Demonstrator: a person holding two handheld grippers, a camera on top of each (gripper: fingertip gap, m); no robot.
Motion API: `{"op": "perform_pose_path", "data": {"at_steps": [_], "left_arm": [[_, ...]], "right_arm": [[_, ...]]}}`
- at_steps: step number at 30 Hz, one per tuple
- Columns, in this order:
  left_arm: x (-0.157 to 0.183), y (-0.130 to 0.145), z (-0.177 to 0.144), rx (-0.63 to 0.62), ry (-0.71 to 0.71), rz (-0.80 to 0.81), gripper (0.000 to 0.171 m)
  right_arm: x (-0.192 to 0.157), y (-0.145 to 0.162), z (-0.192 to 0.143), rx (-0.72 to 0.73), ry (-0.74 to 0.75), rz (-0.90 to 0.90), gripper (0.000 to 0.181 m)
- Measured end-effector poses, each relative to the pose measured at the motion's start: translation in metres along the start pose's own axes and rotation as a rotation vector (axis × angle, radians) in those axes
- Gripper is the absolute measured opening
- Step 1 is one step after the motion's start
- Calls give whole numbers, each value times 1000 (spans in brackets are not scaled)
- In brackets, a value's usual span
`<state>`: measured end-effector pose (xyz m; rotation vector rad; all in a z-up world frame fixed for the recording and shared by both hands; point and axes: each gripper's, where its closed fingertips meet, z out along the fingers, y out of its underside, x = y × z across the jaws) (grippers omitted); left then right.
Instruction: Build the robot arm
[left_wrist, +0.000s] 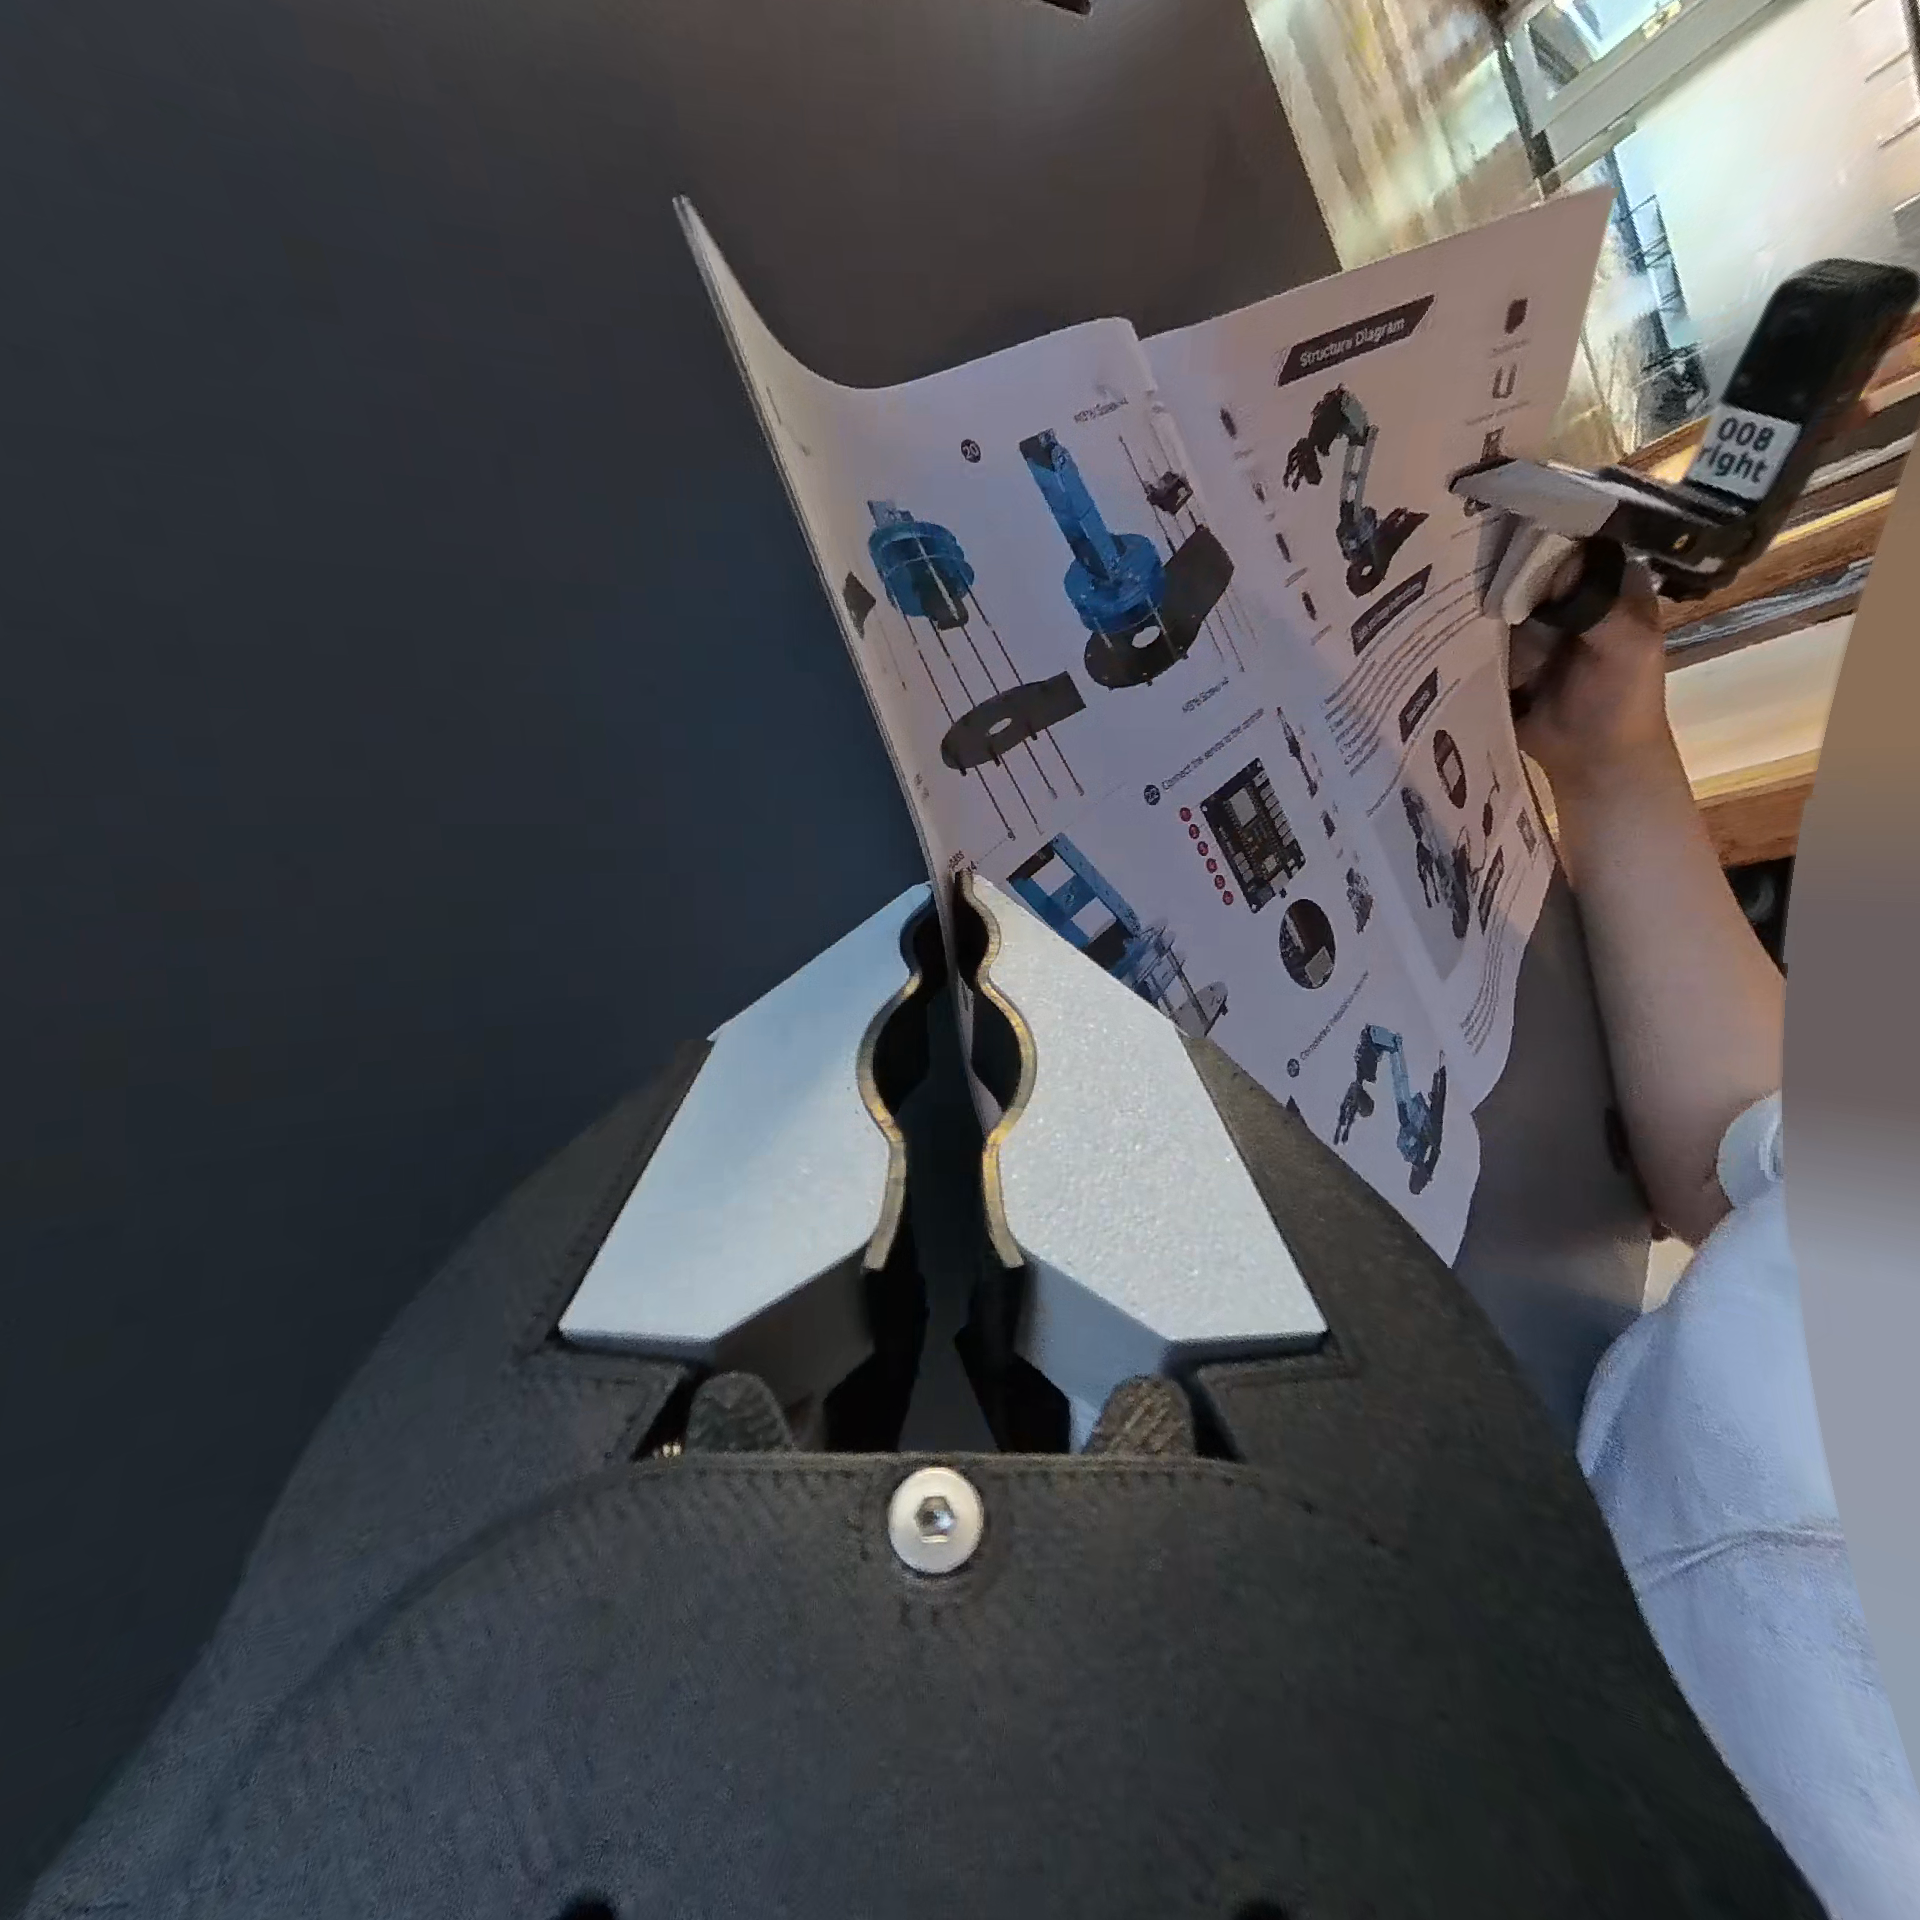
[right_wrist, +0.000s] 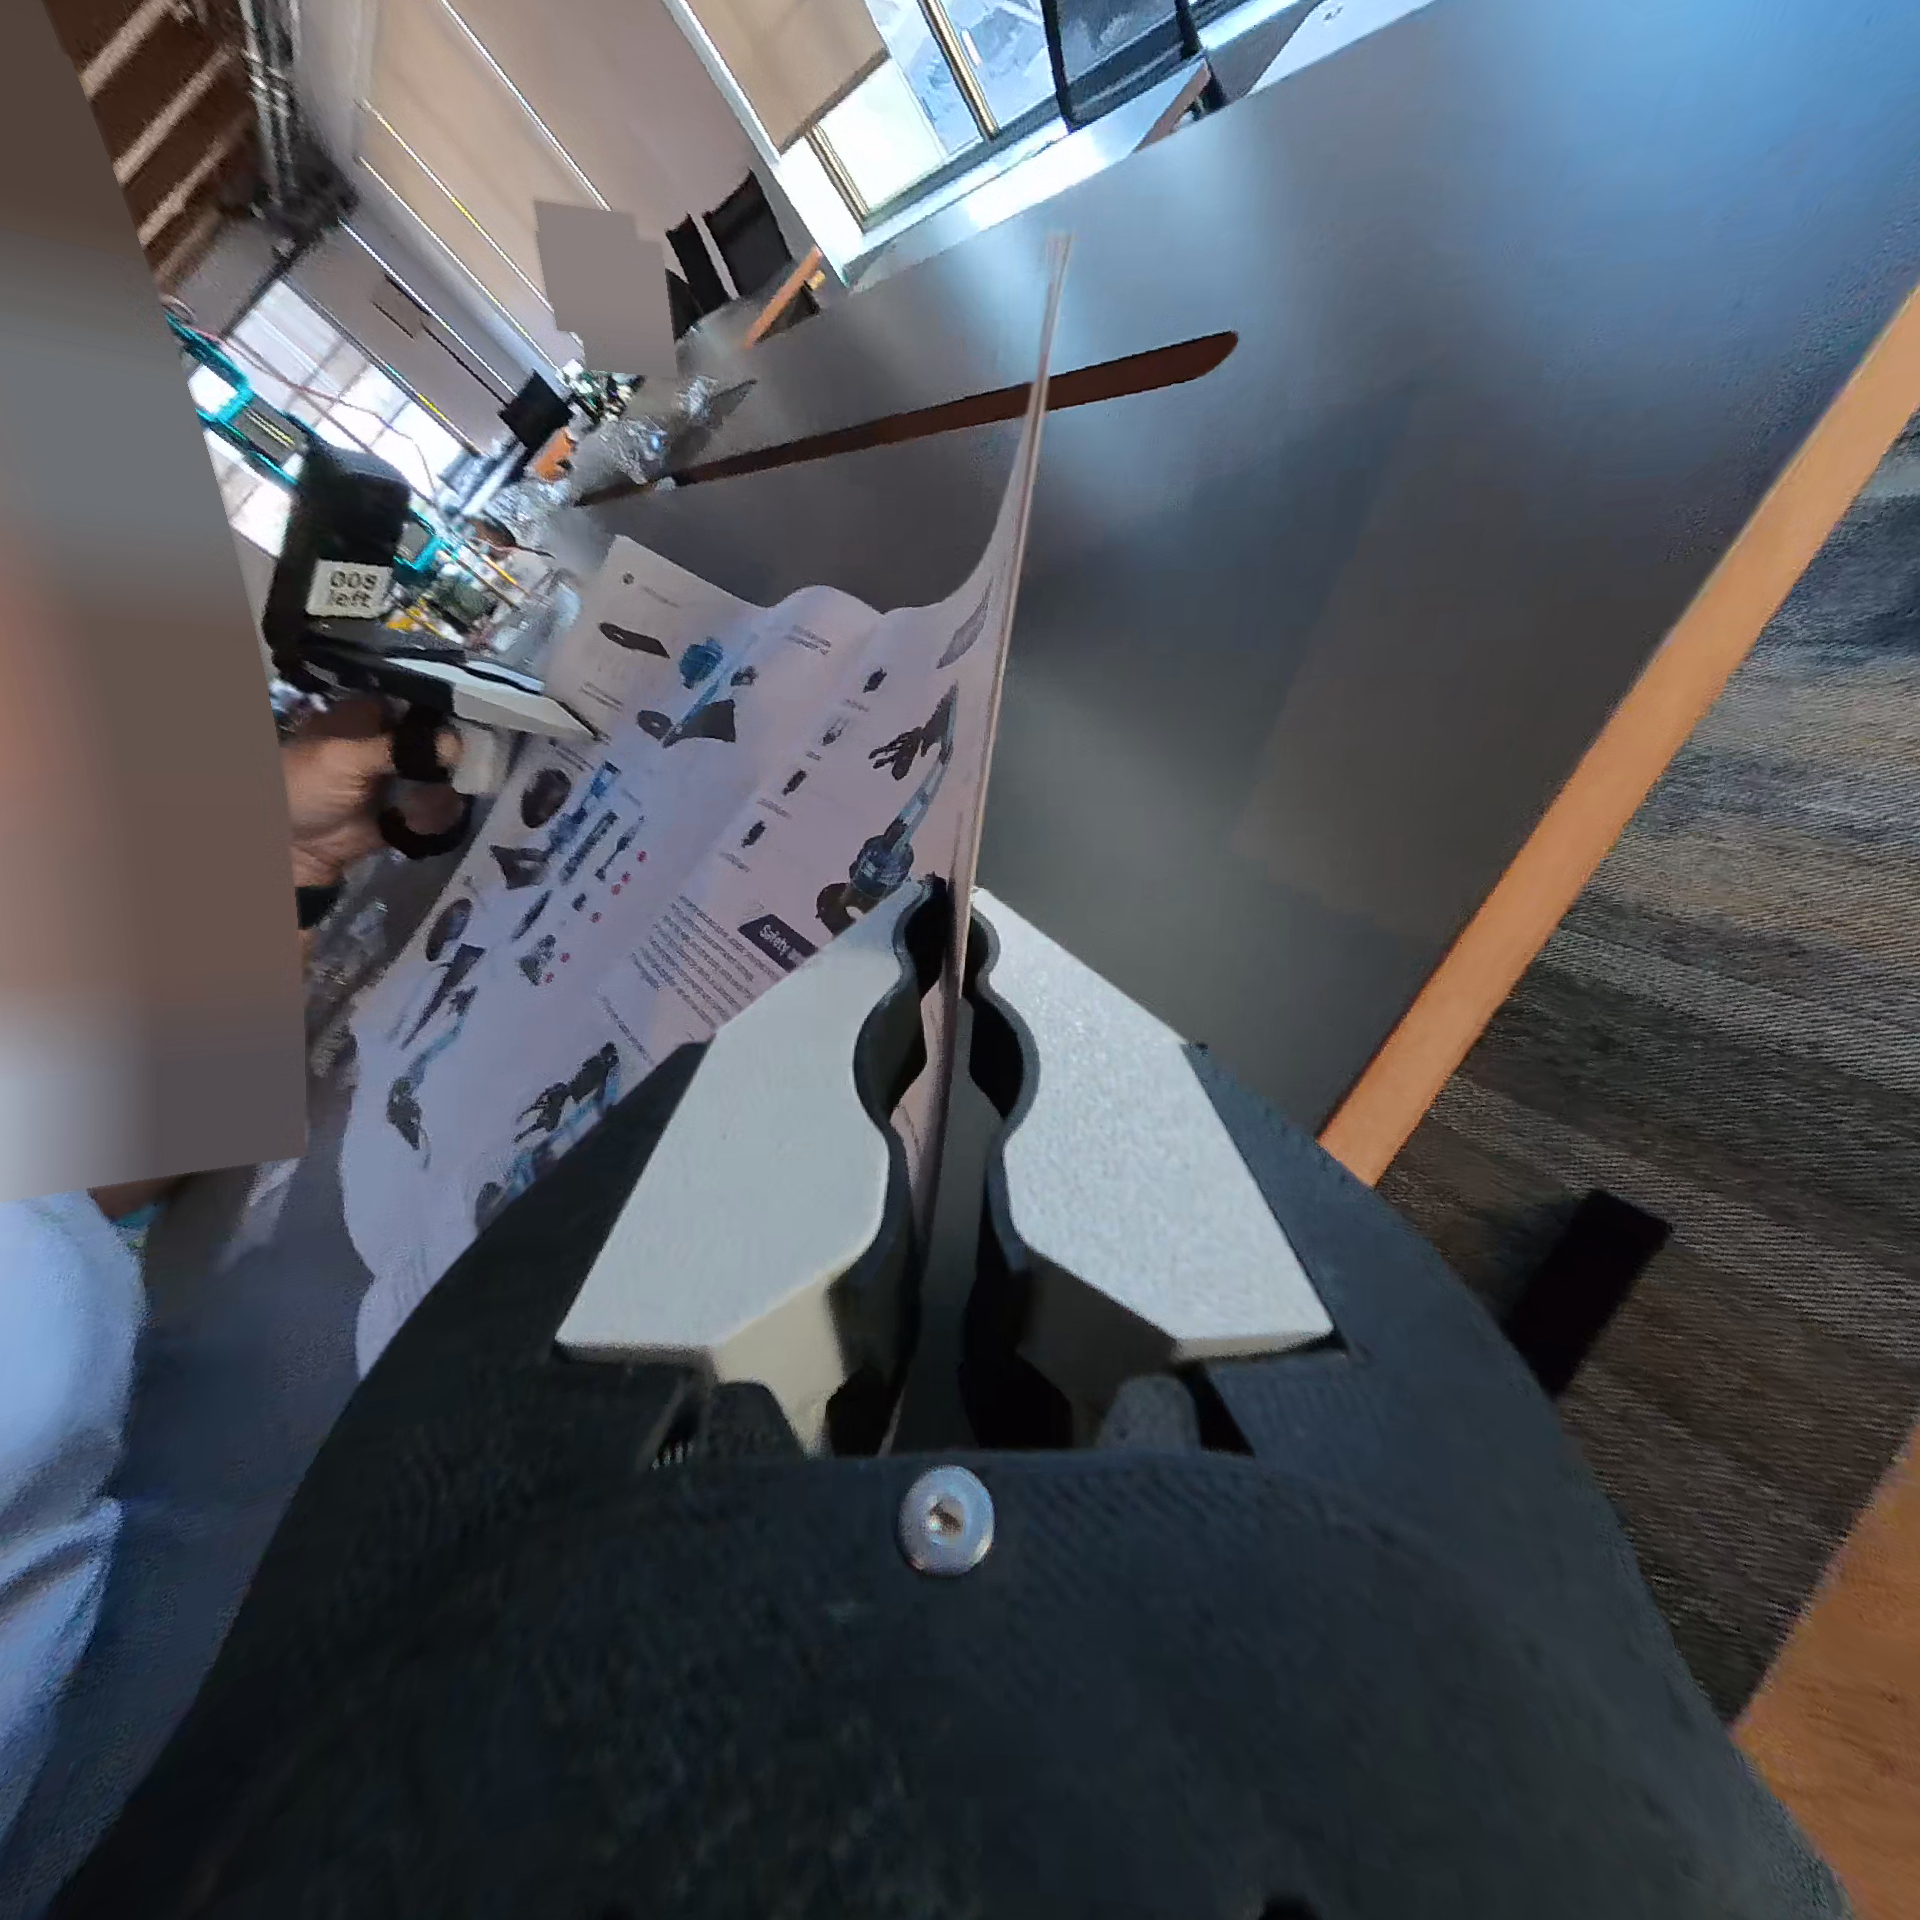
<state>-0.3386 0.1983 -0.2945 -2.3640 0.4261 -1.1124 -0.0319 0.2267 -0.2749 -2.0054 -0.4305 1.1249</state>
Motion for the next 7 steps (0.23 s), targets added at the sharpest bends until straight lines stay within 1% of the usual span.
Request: {"op": "perform_pose_path", "data": {"at_steps": [7], "left_arm": [[0, 0, 0, 5, 1, -3, 0]], "right_arm": [[0, 1, -1, 5, 22, -24, 0]]}}
